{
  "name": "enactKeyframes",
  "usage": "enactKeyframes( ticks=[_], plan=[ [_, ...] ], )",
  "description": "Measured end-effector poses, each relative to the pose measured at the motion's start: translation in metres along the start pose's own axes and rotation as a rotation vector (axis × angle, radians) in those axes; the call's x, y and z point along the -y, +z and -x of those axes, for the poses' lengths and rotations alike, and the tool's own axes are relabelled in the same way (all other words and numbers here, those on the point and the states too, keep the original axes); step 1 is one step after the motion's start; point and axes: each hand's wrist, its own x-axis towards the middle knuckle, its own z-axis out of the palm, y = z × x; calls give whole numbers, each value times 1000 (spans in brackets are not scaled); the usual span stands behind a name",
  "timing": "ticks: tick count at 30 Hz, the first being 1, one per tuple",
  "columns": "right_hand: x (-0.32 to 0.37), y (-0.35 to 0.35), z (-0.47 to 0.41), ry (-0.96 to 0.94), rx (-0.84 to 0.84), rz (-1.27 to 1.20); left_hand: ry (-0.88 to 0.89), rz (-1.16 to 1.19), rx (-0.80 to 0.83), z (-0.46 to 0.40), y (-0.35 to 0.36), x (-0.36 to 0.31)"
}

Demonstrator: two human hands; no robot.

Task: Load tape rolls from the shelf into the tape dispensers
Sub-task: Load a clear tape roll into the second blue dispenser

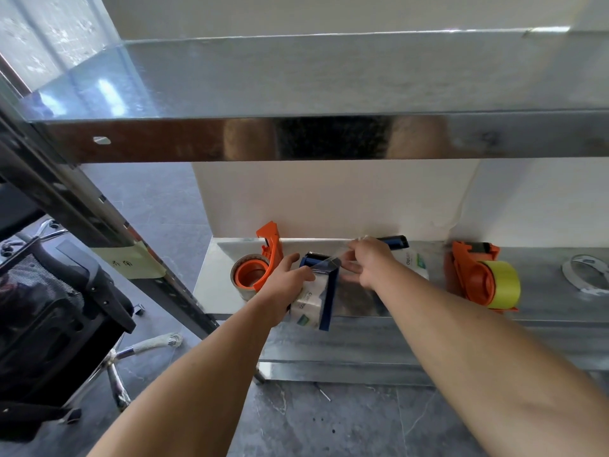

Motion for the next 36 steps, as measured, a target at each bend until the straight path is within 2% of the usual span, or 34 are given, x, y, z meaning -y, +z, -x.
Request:
enactKeyframes(
  ticks=[5, 10, 13, 18, 21, 25, 27, 32, 36],
  plan=[
    [-1, -6, 0, 31, -26, 18, 31, -41, -26, -6, 0, 0],
    [-3, -8, -1, 83, -100, 274, 27, -8, -22, -3, -1, -5],
    [-10, -11, -4, 53, -139, 410, 16, 25, -17, -4, -1, -6],
    [-12, -14, -7, -99, -212, 639, 42, -28, 13, 2, -3, -1],
    [-10, -14, -9, -166, -243, 642, 73, 7, 39, 7, -5, 3],
    [-11, -9, -15, -123, -162, 546, 123, 69, 24, 12, -9, 7],
    [-12, -6, -21, -173, -189, 518, 151, 78, -4, 14, -10, 8],
    [-14, 0, -16, -273, -209, 501, 189, 108, -77, 19, -8, 2],
    [-6, -6, -14, -261, -211, 543, 218, 92, -41, 25, -8, -2]
  ],
)
